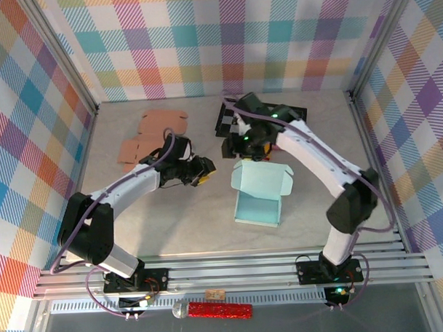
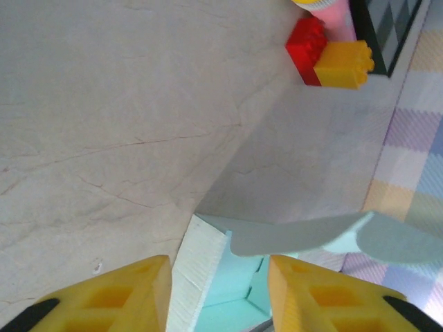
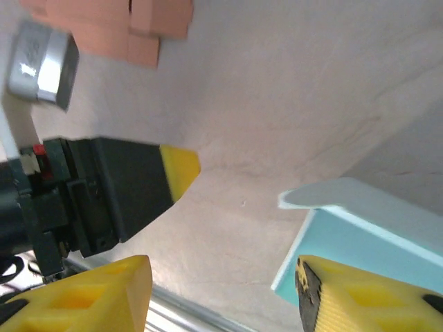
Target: Fold the paper box
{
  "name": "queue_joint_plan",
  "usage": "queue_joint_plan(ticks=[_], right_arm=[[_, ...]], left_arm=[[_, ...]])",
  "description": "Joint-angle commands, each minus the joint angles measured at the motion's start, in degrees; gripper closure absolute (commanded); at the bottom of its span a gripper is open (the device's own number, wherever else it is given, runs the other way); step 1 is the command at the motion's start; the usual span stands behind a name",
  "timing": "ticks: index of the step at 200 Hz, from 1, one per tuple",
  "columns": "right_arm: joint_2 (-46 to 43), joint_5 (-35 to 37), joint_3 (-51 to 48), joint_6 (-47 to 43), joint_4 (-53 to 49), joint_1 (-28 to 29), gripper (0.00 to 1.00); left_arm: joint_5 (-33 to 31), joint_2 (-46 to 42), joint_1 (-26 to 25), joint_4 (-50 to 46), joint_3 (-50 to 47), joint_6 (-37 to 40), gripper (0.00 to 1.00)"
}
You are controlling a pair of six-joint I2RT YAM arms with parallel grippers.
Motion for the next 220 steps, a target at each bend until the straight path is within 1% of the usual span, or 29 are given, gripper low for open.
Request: queue_joint_plan(ticks=[1,25,53,68,81,100,118,140,152,187,220], right_arm=[[-7.8,3.8,-6.1,-0.1,2.3,-4.8,0.42],[-15.2,3.5,-14.2,1.7,2.9,-11.8,0.39],[-21.0,-1.4,-22.9,4.9,2.5,-20.4,0.38],[-23.6,-2.5,-25.9,5.9,2.4,-23.0,0.37],[-25.0,-2.8,-27.0,6.1,1.9,-24.3,0.36],[-26.0,-2.6,-27.3,6.0,0.6,-25.9,0.36],[-26.4,-2.8,-27.4,5.7,0.0,-27.0,0.35],[-26.5,-3.6,-27.6,5.4,0.0,-28.0,0.35],[-26.3,-4.3,-27.7,5.3,0.3,-28.1,0.35],[-25.6,-5.9,-27.7,5.4,0.9,-28.1,0.35],[-24.5,-7.2,-27.9,4.9,1.4,-28.2,0.35]], left_arm=[[0.4,1.7,-1.4,-8.3,6.4,11.1,0.56],[4.4,5.7,-2.5,-13.4,12.3,23.2,0.54],[5.2,9.4,-4.7,-19.8,18.0,39.5,0.54],[5.0,10.3,-6.0,-21.3,19.6,47.3,0.54],[5.2,11.2,-6.8,-22.5,21.1,51.7,0.53],[6.0,12.4,-7.1,-21.7,21.7,54.1,0.52],[5.4,13.5,-7.7,-21.5,22.2,54.9,0.52],[2.7,16.0,-9.6,-22.7,23.5,57.1,0.52],[0.5,17.0,-10.1,-22.1,23.9,56.9,0.52],[-1.5,18.0,-10.2,-18.7,24.1,55.5,0.53],[-1.6,18.9,-10.5,-18.3,24.8,55.5,0.6]])
